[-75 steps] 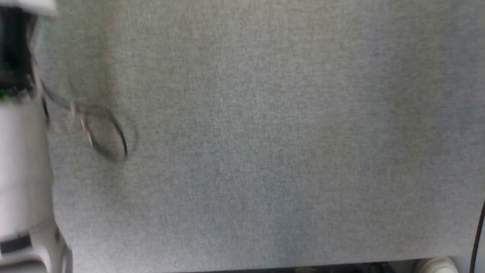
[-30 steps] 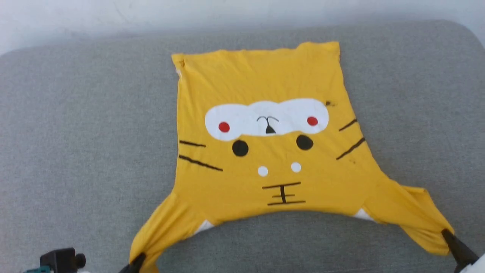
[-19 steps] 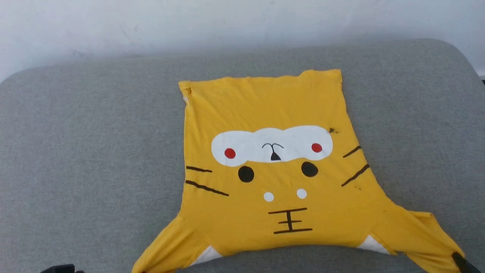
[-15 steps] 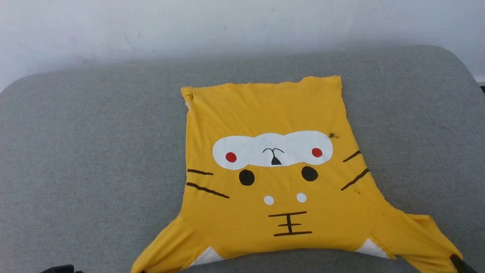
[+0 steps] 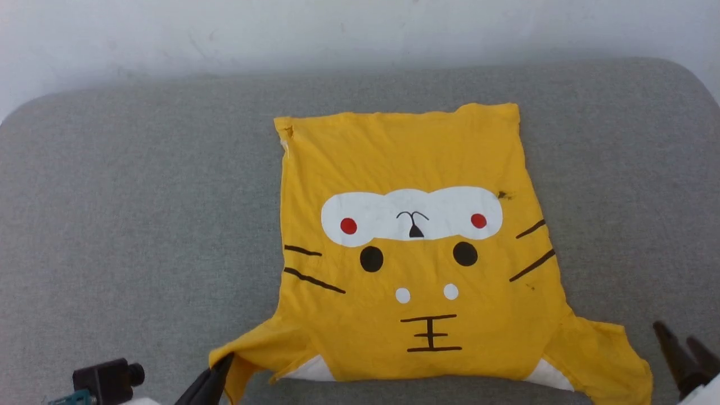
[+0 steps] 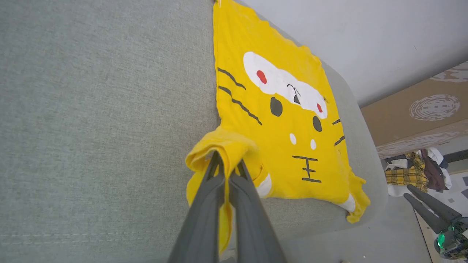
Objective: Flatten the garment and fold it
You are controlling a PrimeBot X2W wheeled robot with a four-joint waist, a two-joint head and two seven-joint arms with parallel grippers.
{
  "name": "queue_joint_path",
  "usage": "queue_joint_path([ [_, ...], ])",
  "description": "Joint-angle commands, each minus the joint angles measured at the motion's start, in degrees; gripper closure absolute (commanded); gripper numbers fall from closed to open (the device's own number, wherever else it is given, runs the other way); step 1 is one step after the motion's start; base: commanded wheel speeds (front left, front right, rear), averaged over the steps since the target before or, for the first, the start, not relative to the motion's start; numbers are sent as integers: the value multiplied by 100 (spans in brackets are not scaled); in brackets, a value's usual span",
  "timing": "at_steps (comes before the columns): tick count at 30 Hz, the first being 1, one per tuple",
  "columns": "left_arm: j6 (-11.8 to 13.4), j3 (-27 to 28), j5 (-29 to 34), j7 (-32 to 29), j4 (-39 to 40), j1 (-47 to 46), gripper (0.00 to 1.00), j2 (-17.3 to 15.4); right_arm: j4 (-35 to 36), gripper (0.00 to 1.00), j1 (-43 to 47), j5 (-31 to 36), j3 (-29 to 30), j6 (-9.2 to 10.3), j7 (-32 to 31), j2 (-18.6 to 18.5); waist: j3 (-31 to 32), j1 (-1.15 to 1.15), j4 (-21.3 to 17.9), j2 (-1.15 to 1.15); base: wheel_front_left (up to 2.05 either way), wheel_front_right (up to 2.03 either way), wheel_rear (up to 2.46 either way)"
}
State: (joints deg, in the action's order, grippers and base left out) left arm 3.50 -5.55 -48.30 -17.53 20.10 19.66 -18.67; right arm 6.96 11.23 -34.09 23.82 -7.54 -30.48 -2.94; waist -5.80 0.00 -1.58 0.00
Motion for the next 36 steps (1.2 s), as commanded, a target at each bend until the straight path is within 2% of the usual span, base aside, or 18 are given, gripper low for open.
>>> queue_joint_path([
  [1, -59, -2, 66, 47, 65, -137, 100, -14, 126, 0, -177, 90, -6, 5, 49, 6, -154, 0, 28, 0, 0, 0, 0],
  [5, -118, -56, 209, 100, 221, -358, 100, -66, 504, 0, -855, 492, -2, 5, 247, -112, -510, 0, 76, 0, 0, 0, 0],
  [9, -180, -148, 346, 106, 393, -660, 100, -107, 537, 0, -1869, 887, -271, 5, 305, -465, -938, 0, 140, 0, 0, 0, 0],
  [15, -247, -301, 488, 16, 650, -1082, 100, -166, -16, 0, -3612, 1240, -668, 5, -29, -906, -1562, 0, 254, 0, 0, 0, 0],
  [19, -317, -406, 574, -9, 781, -1354, 100, -185, -559, 0, -4530, 1334, -794, 5, -636, -1106, -1975, 0, 391, 0, 0, 0, 0],
  [24, -406, -544, 728, 31, 850, -1684, 100, -174, -1092, 0, -5424, 1513, -687, 5, -1279, -1193, -2451, 0, 562, 0, 0, 0, 0],
  [30, -505, -740, 825, 65, 819, -2010, 100, -97, -1589, 0, -6115, 1736, -543, 5, -1949, -1057, -2873, 0, 748, 0, 0, 0, 0],
  [36, -586, -859, 837, 111, 675, -2215, 100, -30, -1804, 0, -6528, 2084, -324, 5, -2217, -1013, -3177, 0, 943, 0, 0, 0, 0],
])
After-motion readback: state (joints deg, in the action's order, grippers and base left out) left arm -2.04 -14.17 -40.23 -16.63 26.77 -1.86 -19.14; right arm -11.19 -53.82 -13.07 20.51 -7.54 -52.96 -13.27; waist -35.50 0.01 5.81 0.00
